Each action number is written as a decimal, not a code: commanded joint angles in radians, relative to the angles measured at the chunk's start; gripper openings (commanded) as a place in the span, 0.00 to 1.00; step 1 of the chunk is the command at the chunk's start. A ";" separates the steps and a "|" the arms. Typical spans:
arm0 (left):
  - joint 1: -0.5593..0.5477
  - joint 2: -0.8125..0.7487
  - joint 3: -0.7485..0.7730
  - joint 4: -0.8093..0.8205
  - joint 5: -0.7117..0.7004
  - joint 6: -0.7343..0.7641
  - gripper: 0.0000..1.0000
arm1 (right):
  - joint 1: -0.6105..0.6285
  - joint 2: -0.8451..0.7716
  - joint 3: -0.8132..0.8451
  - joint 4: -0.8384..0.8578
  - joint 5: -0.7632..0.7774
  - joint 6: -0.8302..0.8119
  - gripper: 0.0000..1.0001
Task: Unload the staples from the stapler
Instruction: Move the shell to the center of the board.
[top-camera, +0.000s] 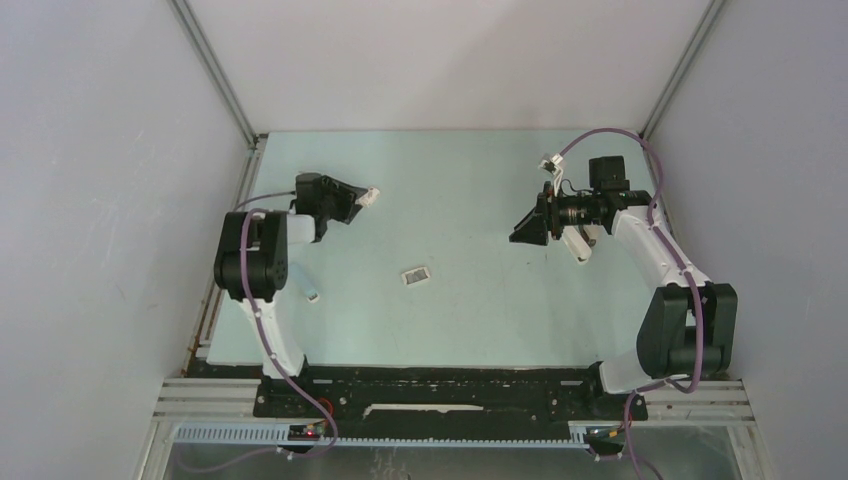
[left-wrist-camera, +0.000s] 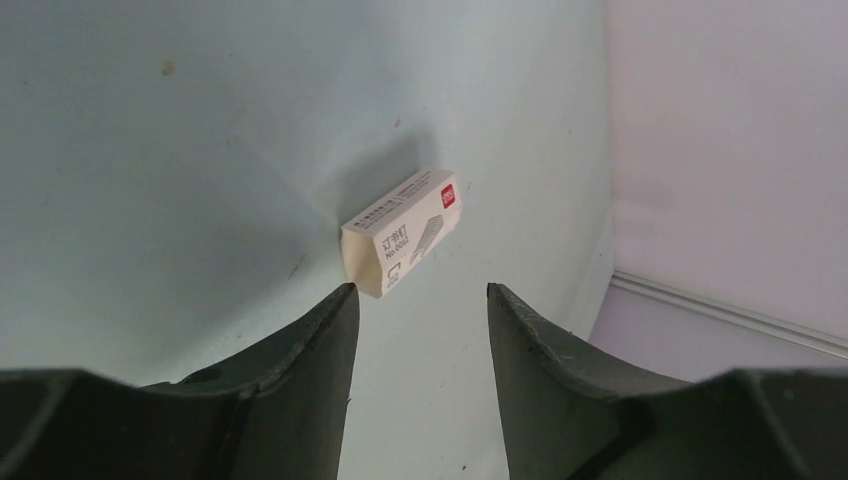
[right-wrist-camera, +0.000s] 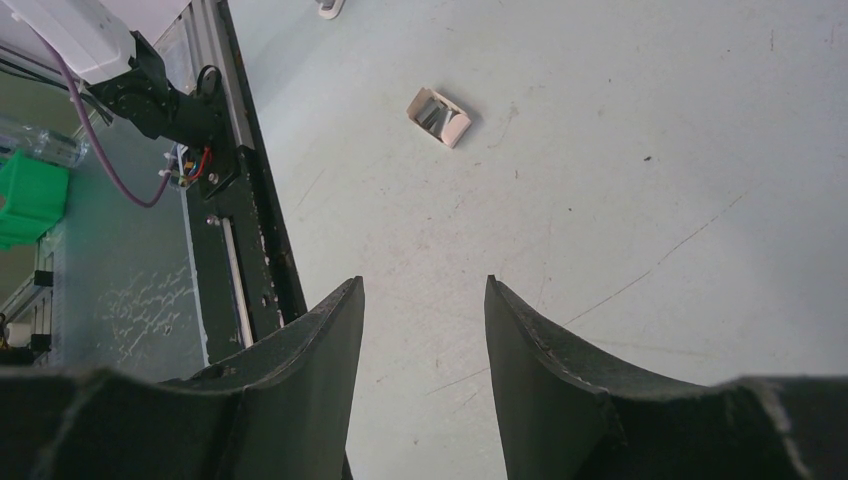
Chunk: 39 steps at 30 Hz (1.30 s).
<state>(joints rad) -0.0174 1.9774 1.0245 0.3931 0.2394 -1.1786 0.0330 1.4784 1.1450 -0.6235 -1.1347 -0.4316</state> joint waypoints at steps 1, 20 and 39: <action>0.014 0.024 0.065 0.004 0.002 0.003 0.55 | -0.007 0.002 -0.001 0.018 -0.015 0.008 0.57; 0.014 0.087 0.104 0.027 0.024 -0.027 0.41 | -0.008 0.008 -0.001 0.018 -0.011 0.008 0.57; 0.014 0.078 0.101 0.078 0.051 -0.022 0.00 | -0.009 0.002 -0.002 0.015 -0.009 0.008 0.57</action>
<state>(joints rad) -0.0097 2.0758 1.0897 0.4206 0.2729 -1.2106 0.0322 1.4860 1.1450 -0.6231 -1.1343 -0.4286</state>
